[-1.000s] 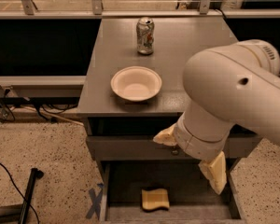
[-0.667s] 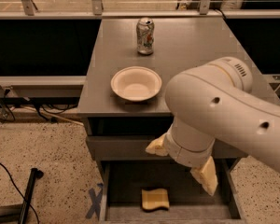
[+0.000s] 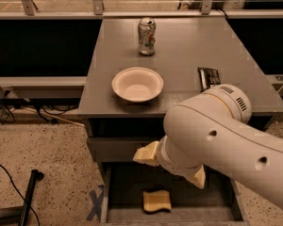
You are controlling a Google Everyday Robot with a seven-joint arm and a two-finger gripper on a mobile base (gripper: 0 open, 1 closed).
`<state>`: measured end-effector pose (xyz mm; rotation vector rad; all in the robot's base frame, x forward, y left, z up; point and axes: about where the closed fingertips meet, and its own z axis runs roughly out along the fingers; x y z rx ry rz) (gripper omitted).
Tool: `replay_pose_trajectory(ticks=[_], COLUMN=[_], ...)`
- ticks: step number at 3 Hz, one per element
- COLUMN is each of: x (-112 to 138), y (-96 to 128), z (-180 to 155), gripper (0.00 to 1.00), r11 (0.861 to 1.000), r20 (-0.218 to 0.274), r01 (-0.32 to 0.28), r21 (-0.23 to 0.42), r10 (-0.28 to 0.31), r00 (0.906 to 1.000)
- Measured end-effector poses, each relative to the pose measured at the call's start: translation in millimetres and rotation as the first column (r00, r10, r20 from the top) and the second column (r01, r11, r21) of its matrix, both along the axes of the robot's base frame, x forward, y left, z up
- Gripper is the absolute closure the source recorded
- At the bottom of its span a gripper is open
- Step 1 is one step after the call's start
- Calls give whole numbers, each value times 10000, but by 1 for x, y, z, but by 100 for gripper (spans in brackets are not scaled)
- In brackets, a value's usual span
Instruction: Pick sponge from middle drawer and place on counter
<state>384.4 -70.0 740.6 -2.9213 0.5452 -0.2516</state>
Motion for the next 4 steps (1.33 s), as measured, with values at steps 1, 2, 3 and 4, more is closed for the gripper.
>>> replay_pose_trajectory(ticks=[1, 2, 3, 4], x=[-1, 8, 18, 17], y=[6, 29, 51, 63], z=[-5, -47, -118, -194], gripper=[0, 0, 0, 0], r11=[9990, 9932, 9828, 9728], r20=[32, 22, 4, -472], r01=[-441, -1158, -1839, -2315], r21=[-12, -135, -141, -103], r10=[441, 1159, 1839, 2308], r00=[9990, 9933, 9829, 9719])
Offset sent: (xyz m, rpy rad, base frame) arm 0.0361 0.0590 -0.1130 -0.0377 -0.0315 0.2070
